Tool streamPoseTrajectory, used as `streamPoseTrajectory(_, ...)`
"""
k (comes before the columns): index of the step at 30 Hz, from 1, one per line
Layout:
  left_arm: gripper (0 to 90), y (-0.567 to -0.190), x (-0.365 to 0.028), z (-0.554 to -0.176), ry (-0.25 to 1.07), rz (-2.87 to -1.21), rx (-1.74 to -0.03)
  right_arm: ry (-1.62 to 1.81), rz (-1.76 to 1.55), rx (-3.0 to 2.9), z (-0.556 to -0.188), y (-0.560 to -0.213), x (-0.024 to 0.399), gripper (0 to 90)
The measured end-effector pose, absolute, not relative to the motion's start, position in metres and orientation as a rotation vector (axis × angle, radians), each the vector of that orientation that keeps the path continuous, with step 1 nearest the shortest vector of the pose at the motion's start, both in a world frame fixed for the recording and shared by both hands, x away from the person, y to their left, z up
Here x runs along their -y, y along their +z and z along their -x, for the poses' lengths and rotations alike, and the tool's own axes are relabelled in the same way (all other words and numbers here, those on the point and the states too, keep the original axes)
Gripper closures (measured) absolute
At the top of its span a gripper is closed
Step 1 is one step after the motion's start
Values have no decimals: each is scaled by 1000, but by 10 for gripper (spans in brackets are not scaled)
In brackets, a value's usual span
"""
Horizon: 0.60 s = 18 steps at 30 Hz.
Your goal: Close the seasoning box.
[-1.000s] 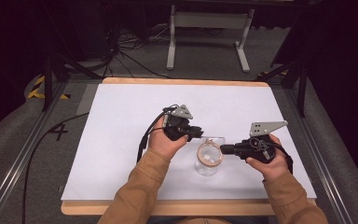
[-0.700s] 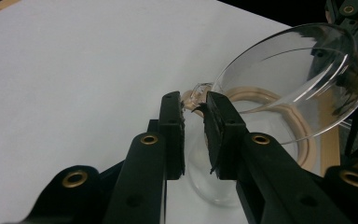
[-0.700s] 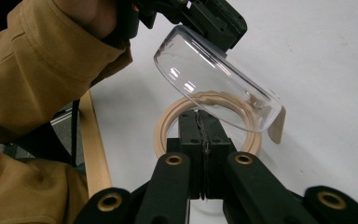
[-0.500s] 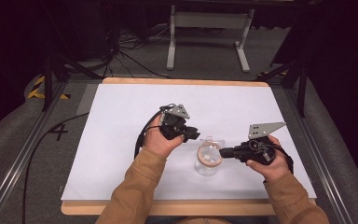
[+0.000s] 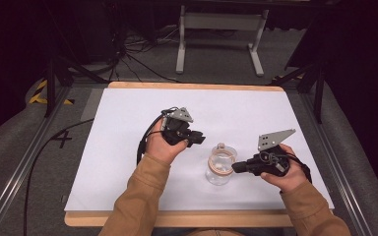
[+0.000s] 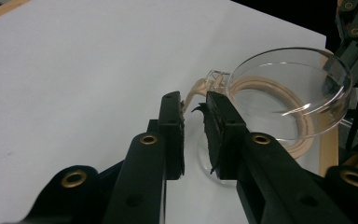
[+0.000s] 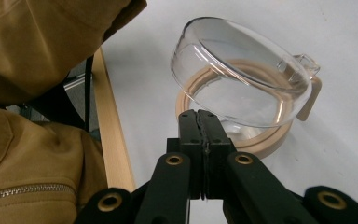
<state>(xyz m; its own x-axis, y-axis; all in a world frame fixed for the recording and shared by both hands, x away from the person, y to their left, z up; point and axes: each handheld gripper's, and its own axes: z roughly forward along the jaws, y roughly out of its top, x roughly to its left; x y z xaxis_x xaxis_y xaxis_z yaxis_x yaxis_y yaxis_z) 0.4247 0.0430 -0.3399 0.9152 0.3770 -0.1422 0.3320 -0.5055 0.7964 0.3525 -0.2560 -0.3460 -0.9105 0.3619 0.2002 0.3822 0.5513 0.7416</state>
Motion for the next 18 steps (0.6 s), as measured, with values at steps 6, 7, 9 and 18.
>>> streamPoseTrajectory(6,773,-341,-46,-425,53,-2143,-518,-1268,656,2755,-352,-348,254,898)
streamPoseTrajectory(7,770,-341,-46,-425,53,-2143,-518,-1268,656,2755,-352,-348,254,898)
streamPoseTrajectory(9,766,-342,-47,-426,52,-2140,-524,-1246,653,2751,-353,-349,253,897)
streamPoseTrajectory(18,761,-345,-48,-429,38,-2128,-545,-1184,653,2754,-353,-353,253,898)
